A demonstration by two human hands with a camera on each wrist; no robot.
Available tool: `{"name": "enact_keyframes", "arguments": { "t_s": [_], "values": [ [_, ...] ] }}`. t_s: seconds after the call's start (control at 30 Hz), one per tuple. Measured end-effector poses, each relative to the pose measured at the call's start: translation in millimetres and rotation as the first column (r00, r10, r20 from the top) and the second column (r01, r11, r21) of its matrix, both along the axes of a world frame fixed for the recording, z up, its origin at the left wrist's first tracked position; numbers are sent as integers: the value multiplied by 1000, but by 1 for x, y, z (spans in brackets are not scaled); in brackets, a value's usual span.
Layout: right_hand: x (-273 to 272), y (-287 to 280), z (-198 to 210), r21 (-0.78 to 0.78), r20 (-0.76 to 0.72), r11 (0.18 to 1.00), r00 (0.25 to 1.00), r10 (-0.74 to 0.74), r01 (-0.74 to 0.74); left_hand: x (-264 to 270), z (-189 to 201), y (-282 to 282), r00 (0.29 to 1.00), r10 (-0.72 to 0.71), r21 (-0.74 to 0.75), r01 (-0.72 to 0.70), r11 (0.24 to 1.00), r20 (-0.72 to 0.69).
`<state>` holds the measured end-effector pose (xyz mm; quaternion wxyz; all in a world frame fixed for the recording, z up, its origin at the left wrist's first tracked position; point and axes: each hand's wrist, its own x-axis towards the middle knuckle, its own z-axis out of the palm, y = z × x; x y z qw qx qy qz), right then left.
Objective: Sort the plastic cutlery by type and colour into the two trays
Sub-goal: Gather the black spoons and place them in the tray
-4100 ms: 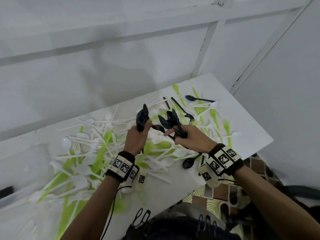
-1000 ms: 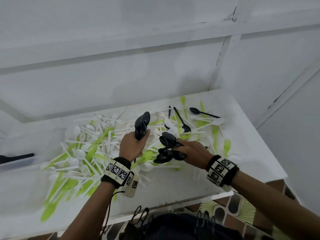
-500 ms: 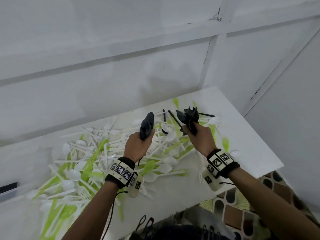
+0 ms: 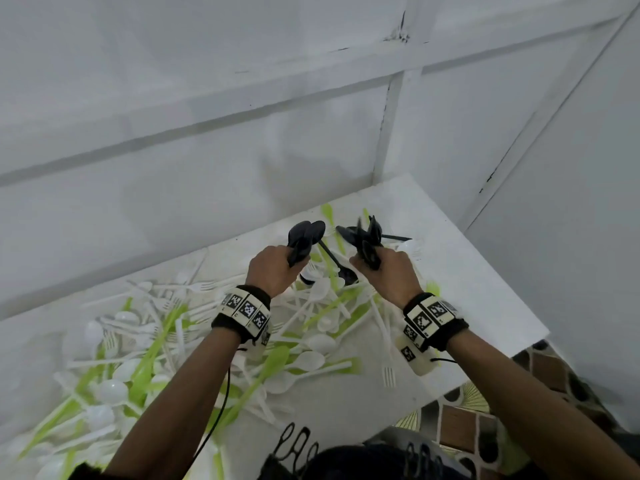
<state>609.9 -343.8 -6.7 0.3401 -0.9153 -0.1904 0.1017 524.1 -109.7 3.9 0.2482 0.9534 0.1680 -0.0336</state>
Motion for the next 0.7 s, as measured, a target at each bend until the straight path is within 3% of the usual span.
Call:
{"name": "enact_keyframes", "arguments": {
  "t_s": [0.17, 0.43, 0.6, 0.7],
  "values": [
    [29, 37, -5, -152, 85, 983, 990, 114, -100, -2, -8, -2, 997, 73, -31, -73, 997, -16],
    [43, 80, -16, -323, -18, 933, 986, 164, -161, -22, -19, 20, 966, 249, 35, -247, 968, -67],
    [35, 77, -16, -264, -20, 951, 987, 160, -160, -18, -13, 24, 963, 265, 12, -264, 964, -51],
    [30, 68, -9, -95, 36, 991, 995, 93, -89, -7, -7, 22, 964, 266, -33, -266, 963, -26]
  ]
}}
